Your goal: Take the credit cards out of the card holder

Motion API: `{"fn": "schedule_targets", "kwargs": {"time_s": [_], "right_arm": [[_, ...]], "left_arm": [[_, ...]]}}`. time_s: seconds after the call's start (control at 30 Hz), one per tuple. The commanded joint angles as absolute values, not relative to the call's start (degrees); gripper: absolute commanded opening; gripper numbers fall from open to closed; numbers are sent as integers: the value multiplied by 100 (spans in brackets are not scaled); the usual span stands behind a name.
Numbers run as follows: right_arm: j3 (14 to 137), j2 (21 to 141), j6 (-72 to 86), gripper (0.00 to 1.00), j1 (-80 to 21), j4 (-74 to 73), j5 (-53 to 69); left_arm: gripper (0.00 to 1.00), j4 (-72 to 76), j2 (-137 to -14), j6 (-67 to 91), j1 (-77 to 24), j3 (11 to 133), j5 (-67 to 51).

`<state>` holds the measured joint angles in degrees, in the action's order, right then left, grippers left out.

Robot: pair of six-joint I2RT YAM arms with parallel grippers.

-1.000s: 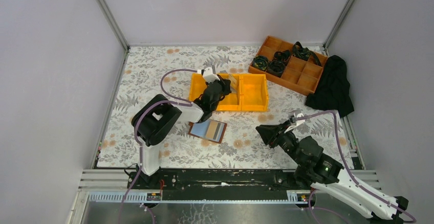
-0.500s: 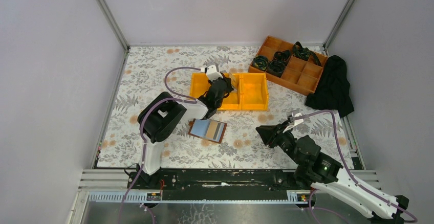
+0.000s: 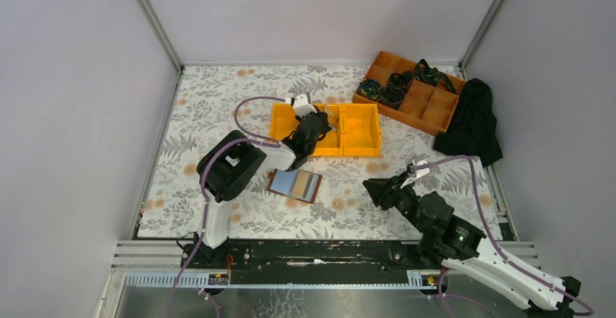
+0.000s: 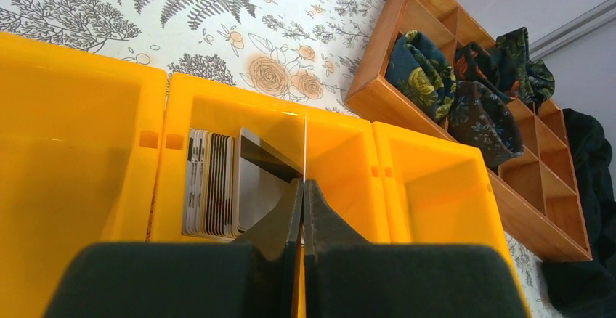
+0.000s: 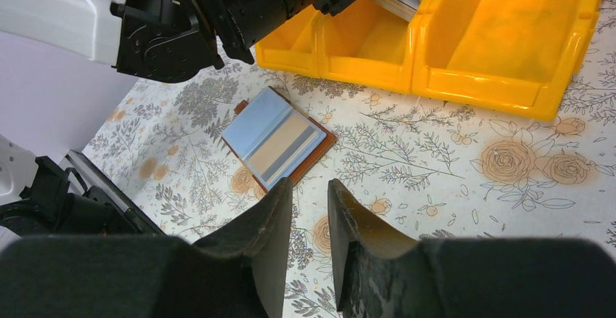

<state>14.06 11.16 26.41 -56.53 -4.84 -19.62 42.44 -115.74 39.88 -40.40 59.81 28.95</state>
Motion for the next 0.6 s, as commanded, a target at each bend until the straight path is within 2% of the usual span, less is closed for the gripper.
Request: {"fn": "schedule_targets", "kwargs": {"time_s": [0.0,0.1,0.4,0.57], "right_arm": [[1577,1106,2698,32,-5641,-329,-2082],[1574,1169,2712,31,-5638,-318,-2106],[1513,1222,2750,31,-5632,-222,-2067],[1479,1239,2755,30,-5639,-179,-2045]], "left_arm": [[0,4468,-11655,3874,-4061,5944,3006],[0,4478,-11654,3868,-4063,5933,3001],[11,4491,-11604,3676,-4063,5941,2959],[27,4439,-11522,3537,-4027,5918,2979]]}}
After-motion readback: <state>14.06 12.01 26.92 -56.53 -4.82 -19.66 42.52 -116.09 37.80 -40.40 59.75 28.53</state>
